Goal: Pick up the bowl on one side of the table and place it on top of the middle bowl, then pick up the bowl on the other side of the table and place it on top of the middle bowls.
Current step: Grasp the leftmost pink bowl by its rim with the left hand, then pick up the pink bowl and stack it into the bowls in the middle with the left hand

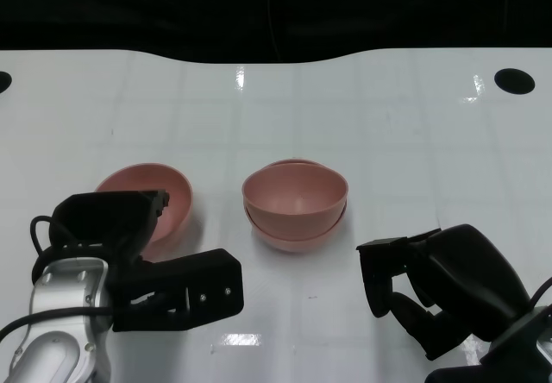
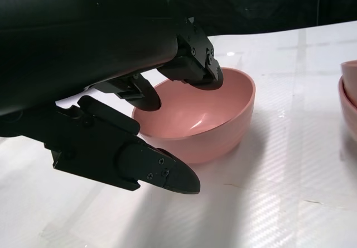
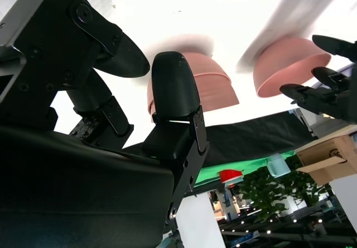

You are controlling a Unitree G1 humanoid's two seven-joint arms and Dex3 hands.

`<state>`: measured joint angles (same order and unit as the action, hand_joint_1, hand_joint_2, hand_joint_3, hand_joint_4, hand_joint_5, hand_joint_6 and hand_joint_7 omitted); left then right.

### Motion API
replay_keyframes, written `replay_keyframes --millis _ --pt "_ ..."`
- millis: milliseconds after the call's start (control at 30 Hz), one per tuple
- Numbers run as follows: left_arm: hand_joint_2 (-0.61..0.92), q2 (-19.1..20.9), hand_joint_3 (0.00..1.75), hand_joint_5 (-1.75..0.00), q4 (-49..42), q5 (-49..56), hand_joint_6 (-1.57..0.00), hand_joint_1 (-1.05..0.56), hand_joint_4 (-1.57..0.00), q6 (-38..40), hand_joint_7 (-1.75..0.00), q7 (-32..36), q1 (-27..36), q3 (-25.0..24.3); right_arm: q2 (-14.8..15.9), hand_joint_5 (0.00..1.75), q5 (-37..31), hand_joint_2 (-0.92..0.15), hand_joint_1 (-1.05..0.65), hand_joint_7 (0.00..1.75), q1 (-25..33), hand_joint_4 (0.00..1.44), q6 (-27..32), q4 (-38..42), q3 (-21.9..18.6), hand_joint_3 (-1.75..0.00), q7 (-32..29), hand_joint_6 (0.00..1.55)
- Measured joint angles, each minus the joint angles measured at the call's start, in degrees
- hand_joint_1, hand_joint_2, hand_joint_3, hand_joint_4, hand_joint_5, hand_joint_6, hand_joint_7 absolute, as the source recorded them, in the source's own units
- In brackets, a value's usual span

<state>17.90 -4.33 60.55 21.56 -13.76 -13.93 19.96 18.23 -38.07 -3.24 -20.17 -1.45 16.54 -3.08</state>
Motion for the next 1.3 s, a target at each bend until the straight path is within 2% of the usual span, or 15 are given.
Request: replay_keyframes --millis 367,400,433,500,600,900,933,967,1000,1100,1300 --pt "0.92 0.02 0.08 -0.17 -1.77 -0.51 -0.51 -0.52 -0.6 0.05 -0.01 1.48 -0.71 1.09 0.0 1.75 -0.01 -0.14 -0.07 1.58 0.01 1.02 0.33 -0.19 0.02 -1.53 0.13 0.87" --pt "0.92 0.08 0.19 -0.78 -2.96 -0.76 -0.82 -0.41 -0.8 -0.75 -0.13 2.42 -1.16 1.24 0.01 1.75 -0.01 -0.13 -0.06 1.58 0.08 1.02 0.43 -0.23 0.0 -1.53 0.15 0.87" --pt "0.92 0.34 0.24 -1.14 -5.09 -1.41 -0.93 -0.36 -0.78 -2.27 -0.15 3.71 -1.89 1.4 -0.01 1.75 -0.01 -0.13 -0.06 1.59 0.14 1.02 0.53 -0.38 0.01 -1.52 0.23 0.86" --pt "0.92 1.1 0.27 -1.44 -9.21 -2.71 -1.03 -0.32 -0.77 -5.11 -0.16 5.77 -2.84 1.74 0.0 1.75 0.0 -0.12 -0.06 1.6 0.35 1.02 0.67 -0.95 0.0 -1.52 0.45 0.86" --pt "0.92 1.63 0.34 -1.56 -12.41 -3.9 -1.07 -0.3 -0.75 -7.34 -0.15 7.85 -3.16 2.25 0.0 1.75 0.02 -0.12 -0.06 1.6 0.68 1.02 0.67 -1.21 -0.01 -1.52 0.53 0.85" --pt "0.92 2.08 0.36 -1.59 -14.91 -5.11 -1.08 -0.3 -0.74 -8.73 -0.15 10.34 -4.44 2.64 0.0 1.75 0.03 -0.12 -0.06 1.6 0.68 1.02 0.18 -1.14 -0.01 -1.52 0.51 0.85" --pt "0.92 2.08 0.33 -1.68 -14.91 -5.14 -0.95 -0.31 -0.77 -8.77 -0.61 10.89 -4.44 2.66 0.0 1.75 0.03 -0.12 -0.05 1.59 0.68 1.02 0.18 -1.14 -0.02 -1.51 0.51 0.86" --pt "0.92 2.08 0.32 -1.71 -14.9 -5.15 -0.84 -0.32 -0.77 -8.85 -0.89 11.82 -4.45 2.65 0.0 1.75 0.03 -0.12 -0.05 1.59 0.68 1.02 0.19 -1.14 -0.02 -1.51 0.51 0.86" --pt "0.92 2.08 0.31 -1.73 -14.86 -5.15 -0.76 -0.32 -0.78 -9.02 -1.07 12.78 -4.45 2.65 0.0 1.75 0.03 -0.12 -0.04 1.59 0.68 1.02 0.19 -1.14 -0.02 -1.51 0.51 0.86" --pt "0.92 2.09 0.31 -1.74 -14.78 -5.24 -0.72 -0.32 -0.78 -9.3 -1.18 14.03 -4.45 2.63 0.0 1.75 0.03 -0.12 -0.04 1.58 0.68 1.02 0.2 -1.14 -0.03 -1.51 0.52 0.86" --pt "0.92 2.09 0.31 -1.75 -14.78 -5.81 -0.7 -0.32 -0.78 -9.31 -1.21 14.51 -4.45 2.63 0.0 1.75 0.03 -0.12 -0.04 1.58 0.68 1.02 0.2 -1.14 -0.03 -1.51 0.52 0.87"
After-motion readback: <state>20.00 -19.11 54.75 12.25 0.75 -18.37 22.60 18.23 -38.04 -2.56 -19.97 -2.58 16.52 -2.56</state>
